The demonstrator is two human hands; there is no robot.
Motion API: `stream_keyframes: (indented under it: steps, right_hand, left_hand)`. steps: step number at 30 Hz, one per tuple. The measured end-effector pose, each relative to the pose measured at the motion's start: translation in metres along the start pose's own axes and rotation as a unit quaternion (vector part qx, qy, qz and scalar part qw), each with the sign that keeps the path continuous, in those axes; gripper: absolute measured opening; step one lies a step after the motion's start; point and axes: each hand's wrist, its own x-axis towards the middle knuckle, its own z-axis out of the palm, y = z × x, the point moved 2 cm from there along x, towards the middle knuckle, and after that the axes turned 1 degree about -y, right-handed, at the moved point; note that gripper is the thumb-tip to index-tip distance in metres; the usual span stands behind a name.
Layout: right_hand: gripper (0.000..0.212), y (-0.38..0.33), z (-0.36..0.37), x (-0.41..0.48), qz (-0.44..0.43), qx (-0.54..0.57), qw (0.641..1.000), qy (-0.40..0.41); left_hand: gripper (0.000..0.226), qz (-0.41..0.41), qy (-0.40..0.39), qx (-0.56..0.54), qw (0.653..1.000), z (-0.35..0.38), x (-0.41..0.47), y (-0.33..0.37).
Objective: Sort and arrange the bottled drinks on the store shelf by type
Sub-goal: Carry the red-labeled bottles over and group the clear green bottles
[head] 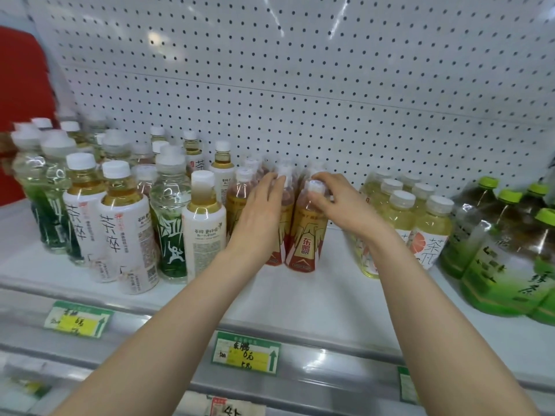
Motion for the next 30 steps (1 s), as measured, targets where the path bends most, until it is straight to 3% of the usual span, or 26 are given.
stream_keyframes:
  steps: [3, 8, 11, 14, 17, 22, 30]
  right_hand:
    - [0.076, 0.000, 0.008, -0.004, 0.015, -0.056, 0.998, -0.005]
    - [0.082, 0.004, 0.017, -0.003, 0.027, -0.048, 0.998, 0.023]
    - [0.082, 0.004, 0.017, -0.004, 0.041, -0.083, 0.995, 0.033]
    - [0.071, -0.011, 0.013, -0.011, 0.013, -0.101, 0.985, 0.137]
    - [0.052, -0.050, 0.007, -0.023, -0.049, -0.040, 0.965, 0.254]
    - [0.033, -0.141, 0.025, -0.038, -0.139, 0.016, 0.941, 0.309]
    - [0.029, -0.270, 0.117, 0.008, -0.193, -0.044, 0.952, 0.234]
  left_hand:
    - [0.081, -0.001, 0.000, 0.000, 1.000, -0.001, 0.000, 0.000]
    - [0.078, 0.006, -0.012, -0.009, 1.000, -0.004, -0.006, 0.004]
    - [0.088, 0.023, -0.001, -0.007, 1.000, -0.015, -0.020, 0.008]
    - [0.069, 0.048, 0.042, -0.038, 0.997, -0.045, -0.045, 0.010]
    - [0.045, 0.083, 0.118, -0.075, 0.987, -0.084, -0.076, -0.002]
    - [0.032, 0.053, 0.210, -0.087, 0.972, -0.135, -0.113, -0.071]
    - [0.033, -0.046, 0.186, -0.058, 0.980, -0.211, -0.131, -0.242]
